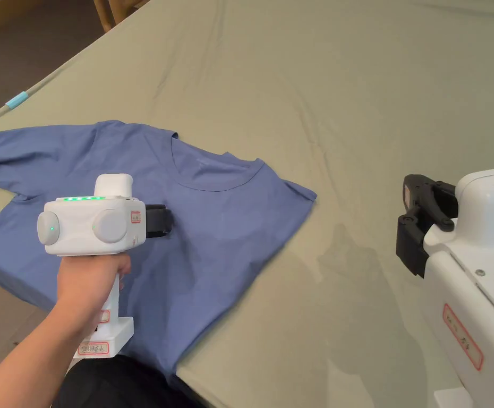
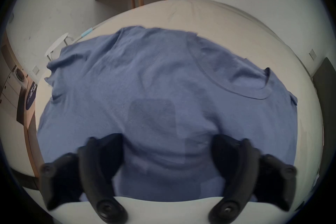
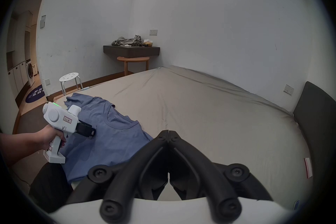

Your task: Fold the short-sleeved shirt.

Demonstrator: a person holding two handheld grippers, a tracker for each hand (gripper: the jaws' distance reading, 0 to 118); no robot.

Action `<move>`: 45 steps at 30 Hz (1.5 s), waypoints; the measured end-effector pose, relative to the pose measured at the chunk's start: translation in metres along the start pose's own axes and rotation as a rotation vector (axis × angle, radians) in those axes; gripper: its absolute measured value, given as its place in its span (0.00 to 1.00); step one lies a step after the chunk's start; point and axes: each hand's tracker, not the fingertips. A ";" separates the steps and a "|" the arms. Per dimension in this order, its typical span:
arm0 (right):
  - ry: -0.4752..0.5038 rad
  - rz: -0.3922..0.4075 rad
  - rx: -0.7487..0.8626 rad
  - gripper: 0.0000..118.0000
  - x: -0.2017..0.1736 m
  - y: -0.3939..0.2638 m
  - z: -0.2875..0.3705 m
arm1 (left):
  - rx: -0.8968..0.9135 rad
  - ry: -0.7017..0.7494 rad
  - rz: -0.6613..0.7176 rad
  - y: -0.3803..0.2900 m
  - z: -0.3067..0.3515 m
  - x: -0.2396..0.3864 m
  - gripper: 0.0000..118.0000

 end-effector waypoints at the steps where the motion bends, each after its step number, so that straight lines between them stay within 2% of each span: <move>1: -0.002 0.004 0.002 0.00 0.000 0.000 0.002 | 0.023 -0.002 -0.013 -0.002 0.005 0.004 0.67; 2: -0.005 0.007 0.005 0.00 0.001 0.001 0.004 | 0.050 -0.005 -0.019 -0.004 0.009 0.006 0.51; 4: -0.018 0.008 0.012 0.00 0.002 0.003 0.009 | 0.054 -0.019 -0.003 -0.003 0.009 0.004 0.33; 5: -0.026 0.006 0.018 0.00 0.003 0.004 0.013 | 0.064 -0.038 0.012 -0.004 0.010 0.002 0.09; 6: -0.032 0.007 0.022 0.00 0.005 0.005 0.017 | 0.091 0.012 0.017 -0.006 0.009 0.001 0.00; 7: -0.040 0.007 0.028 0.00 0.004 0.006 0.021 | 0.082 -0.052 0.051 -0.006 0.006 -0.006 0.00; 11: -0.062 0.002 0.044 0.00 0.005 0.010 0.041 | 0.119 -0.125 0.136 -0.007 0.016 -0.023 0.00; 16: -0.090 -0.001 0.066 0.00 0.004 0.017 0.064 | 0.313 -0.228 0.262 -0.005 0.071 -0.030 0.00; 19: -0.100 -0.017 0.087 0.00 0.007 0.021 0.079 | 0.421 -0.297 0.292 0.000 0.114 -0.031 0.00; 22: -0.114 -0.026 0.117 0.00 0.010 0.025 0.093 | 0.558 -0.275 0.200 0.001 0.163 -0.021 0.00; 26: -0.126 -0.039 0.154 0.00 0.013 0.030 0.112 | 0.723 -0.394 0.197 0.011 0.223 -0.007 0.00; 33: -0.171 -0.071 0.219 0.00 0.033 0.029 0.144 | 0.933 -0.499 0.006 0.050 0.318 0.040 0.00; 38: -0.224 -0.098 0.235 0.00 0.056 0.023 0.167 | 1.030 -0.502 -0.162 0.067 0.362 0.098 0.00; 39: -0.239 -0.102 0.240 0.00 0.061 0.022 0.173 | 1.033 -0.541 -0.198 0.071 0.370 0.111 0.00; 43: -0.317 -0.127 0.252 0.00 0.086 0.016 0.194 | 1.037 -0.688 -0.199 0.084 0.394 0.154 0.00; 45: -0.387 -0.106 0.246 0.00 0.100 0.011 0.204 | 1.033 -0.745 -0.203 0.087 0.406 0.179 0.00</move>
